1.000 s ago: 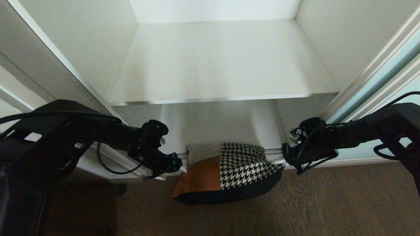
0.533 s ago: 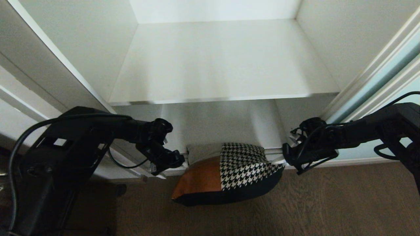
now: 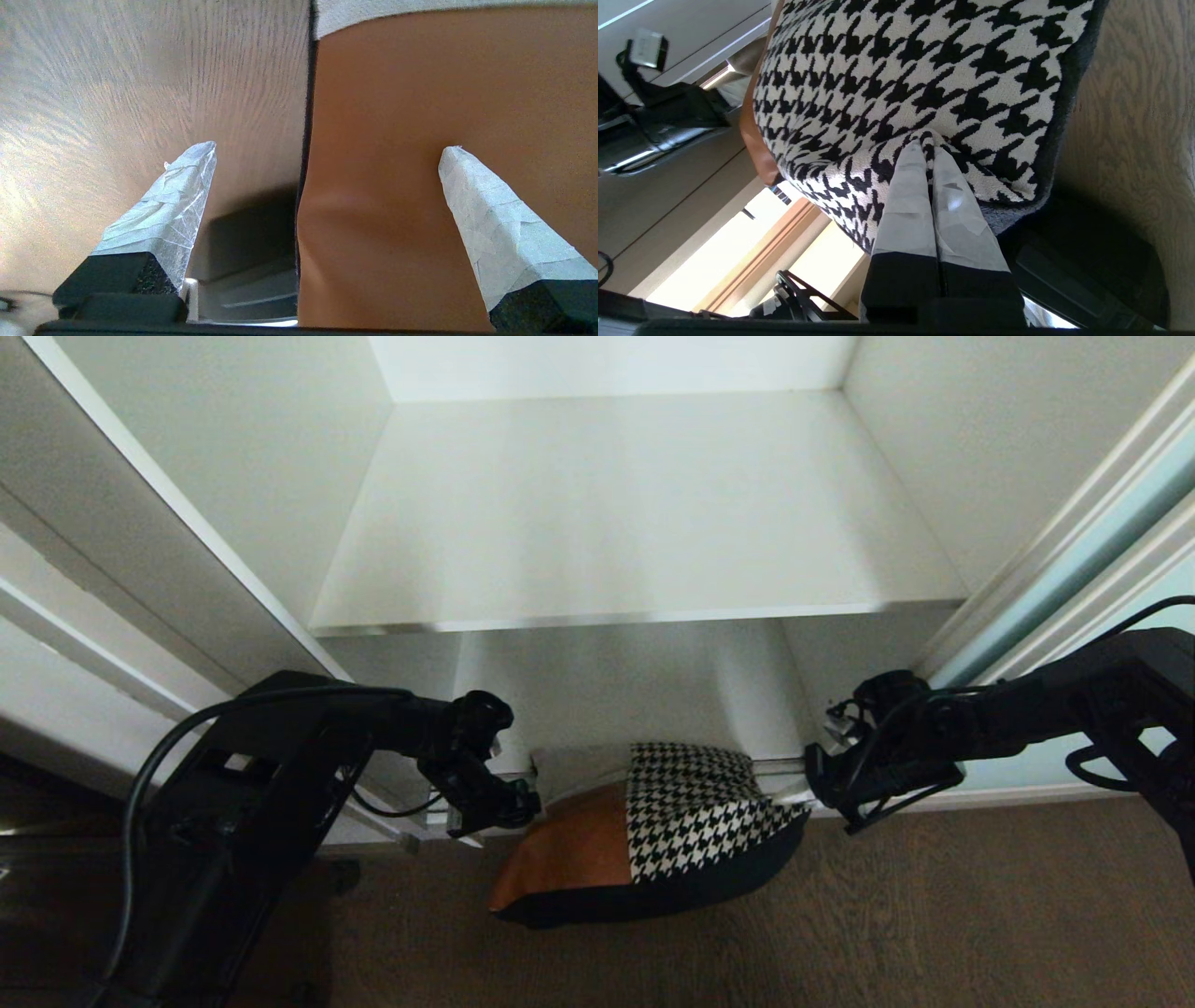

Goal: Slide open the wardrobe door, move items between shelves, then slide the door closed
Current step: Place the pillow on the lower shelf

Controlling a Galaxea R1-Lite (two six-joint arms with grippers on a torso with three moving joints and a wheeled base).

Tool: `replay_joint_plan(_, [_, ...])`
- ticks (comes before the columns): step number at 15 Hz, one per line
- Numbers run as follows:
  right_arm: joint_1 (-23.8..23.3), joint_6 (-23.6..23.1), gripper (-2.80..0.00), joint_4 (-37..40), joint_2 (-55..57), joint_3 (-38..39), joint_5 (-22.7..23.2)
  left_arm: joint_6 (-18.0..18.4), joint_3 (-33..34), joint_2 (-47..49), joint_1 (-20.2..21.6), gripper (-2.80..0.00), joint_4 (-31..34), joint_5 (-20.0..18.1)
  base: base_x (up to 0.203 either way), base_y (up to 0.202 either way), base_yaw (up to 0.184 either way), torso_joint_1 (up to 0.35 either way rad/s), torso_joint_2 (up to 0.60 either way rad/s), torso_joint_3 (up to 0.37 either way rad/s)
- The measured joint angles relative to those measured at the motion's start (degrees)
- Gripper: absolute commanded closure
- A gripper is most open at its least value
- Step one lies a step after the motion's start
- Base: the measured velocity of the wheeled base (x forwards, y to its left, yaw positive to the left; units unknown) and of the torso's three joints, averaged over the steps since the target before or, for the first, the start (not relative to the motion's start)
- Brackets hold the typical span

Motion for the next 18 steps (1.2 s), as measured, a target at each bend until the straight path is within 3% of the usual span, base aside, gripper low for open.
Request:
replay_joint_plan(6, [-0.17,-0.12,0.00,0.02,-0.49,0.23,0.84,2.03,-0.06,0.15,-2.35,-2.80,1.35,-0.13,0.000,0.000,0.000,0.000,0.00,0.000])
replay_joint_plan(10, [-0.23,-0.30,0.00,-0.25,-0.66,0.59,1.64,1.17,-0.04,-1.19,-2.38,-2.80,11.03,-0.76,0.000,0.000,0.000,0.000,0.00,0.000])
replay_joint_plan(12, [-0.23,-0.34,0.00,-0.29,-0.73,0.59,2.20,-1.16,-0.04,-1.66,-2.58,-2.80,12.86,-0.88,0.000,0.000,0.000,0.000,0.00,0.000])
replay_joint_plan(14, [-0.22,-0.38,0.00,-0.27,-0.79,0.56,2.33,-3.78,-0.04,-1.62,-3.98,-2.80,10.94,1.20,0.000,0.000,0.000,0.000,0.00,0.000])
replay_joint_plan(18, [-0.30,-0.44,0.00,-0.25,-0.96,0.56,2.31,-3.88,-0.06,-0.74,-5.50,-2.80,7.98,6.27,0.000,0.000,0.000,0.000,0.00,0.000])
